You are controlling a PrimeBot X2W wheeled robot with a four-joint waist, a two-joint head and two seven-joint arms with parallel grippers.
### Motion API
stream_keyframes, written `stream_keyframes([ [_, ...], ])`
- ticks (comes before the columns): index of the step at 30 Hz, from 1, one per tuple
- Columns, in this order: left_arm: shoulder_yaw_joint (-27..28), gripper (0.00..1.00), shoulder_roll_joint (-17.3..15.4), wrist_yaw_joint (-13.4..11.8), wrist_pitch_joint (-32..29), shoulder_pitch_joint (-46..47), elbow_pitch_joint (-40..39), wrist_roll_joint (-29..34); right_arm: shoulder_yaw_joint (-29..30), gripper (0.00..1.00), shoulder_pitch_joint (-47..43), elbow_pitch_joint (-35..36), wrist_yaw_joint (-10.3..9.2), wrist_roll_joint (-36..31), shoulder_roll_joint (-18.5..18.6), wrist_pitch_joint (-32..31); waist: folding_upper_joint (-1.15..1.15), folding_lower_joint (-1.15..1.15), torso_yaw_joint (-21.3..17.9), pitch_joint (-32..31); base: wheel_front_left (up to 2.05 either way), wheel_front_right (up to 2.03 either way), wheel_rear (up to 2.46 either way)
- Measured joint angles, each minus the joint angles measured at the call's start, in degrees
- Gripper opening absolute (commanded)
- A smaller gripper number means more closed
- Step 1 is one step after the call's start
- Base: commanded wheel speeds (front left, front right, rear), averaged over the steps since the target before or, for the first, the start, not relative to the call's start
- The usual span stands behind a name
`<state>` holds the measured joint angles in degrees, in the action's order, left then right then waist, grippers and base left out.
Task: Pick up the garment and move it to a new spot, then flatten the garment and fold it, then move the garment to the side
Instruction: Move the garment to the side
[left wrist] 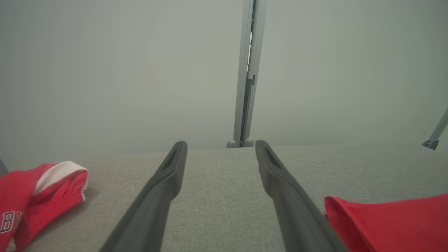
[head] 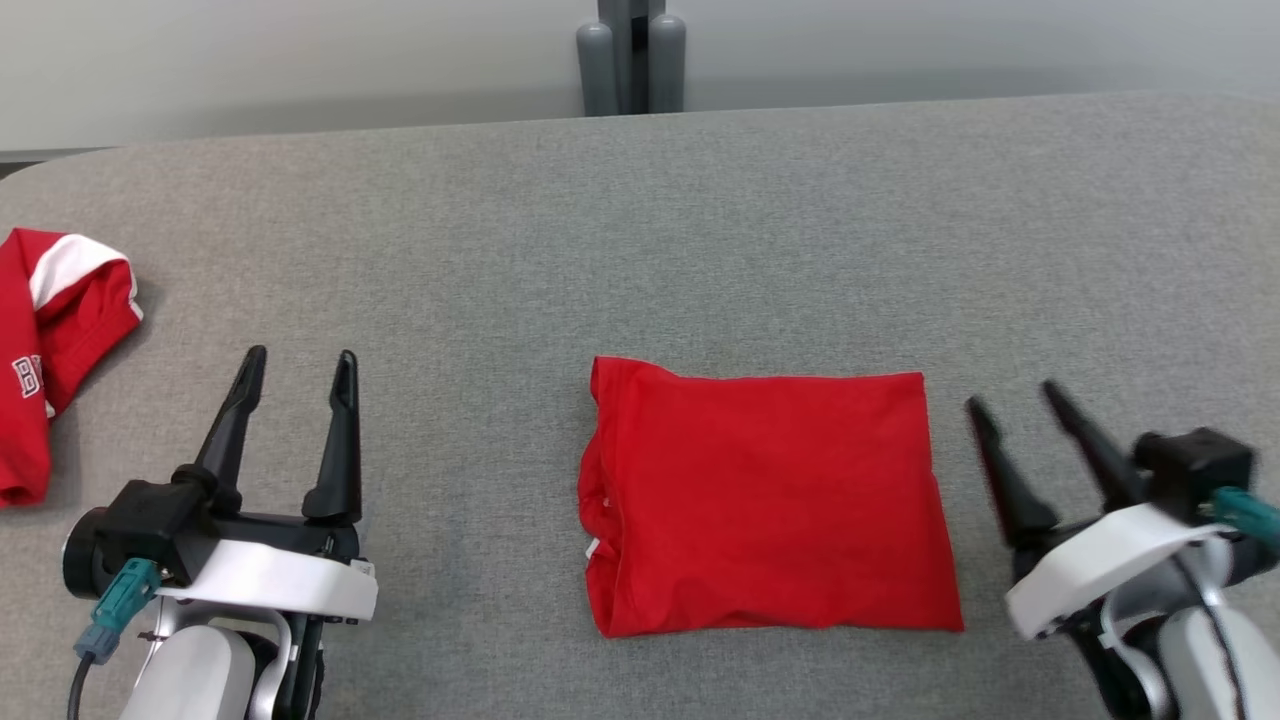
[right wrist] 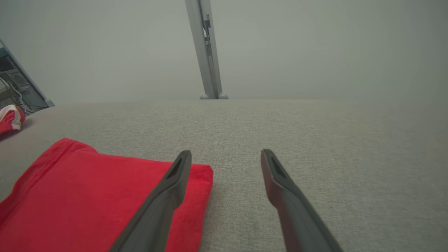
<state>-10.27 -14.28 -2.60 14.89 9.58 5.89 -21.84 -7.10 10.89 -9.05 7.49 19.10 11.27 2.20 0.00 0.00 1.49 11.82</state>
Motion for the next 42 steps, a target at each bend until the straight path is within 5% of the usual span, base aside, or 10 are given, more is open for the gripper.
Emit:
stream_keyframes([
  [12, -1.02, 1.00, 0.66, 0.05, 0.01, 0.40, 0.40, 0.12, -13.40, 1.00, 1.97, -10.83, 0.00, 8.54, 1.85, -8.78, 0.00, 0.00, 2.14, 2.03, 0.00, 0.00, 0.00],
  [13, -1.02, 1.00, 0.66, 0.05, 0.01, 0.44, 0.42, 0.12, -13.70, 0.45, 2.42, -11.17, 0.00, 9.02, 1.91, -8.71, 0.00, 0.00, 2.13, 2.16, 0.00, 0.00, 0.00],
  [14, -1.02, 1.00, 0.66, 0.04, 0.01, 0.52, 0.44, 0.12, -13.89, 0.00, 2.79, -11.61, 0.00, 9.37, 1.93, -8.55, 0.00, 0.00, 2.11, 2.26, 0.00, 0.00, 0.00],
  [27, -0.97, 1.00, 0.08, -0.20, 0.00, 1.12, -1.67, 0.26, -13.58, 0.00, 5.18, -11.20, 0.02, 6.72, 5.12, -4.53, 0.00, 0.00, -1.45, 2.91, 0.00, 0.00, 0.00],
  [42, -0.88, 1.00, -3.32, -1.57, -3.83, 1.72, -8.83, 1.85, -11.14, 0.00, 4.79, -6.01, 0.01, 3.60, 5.34, -3.05, 0.00, 0.00, -15.61, 6.34, 0.00, 0.00, 0.00],
])
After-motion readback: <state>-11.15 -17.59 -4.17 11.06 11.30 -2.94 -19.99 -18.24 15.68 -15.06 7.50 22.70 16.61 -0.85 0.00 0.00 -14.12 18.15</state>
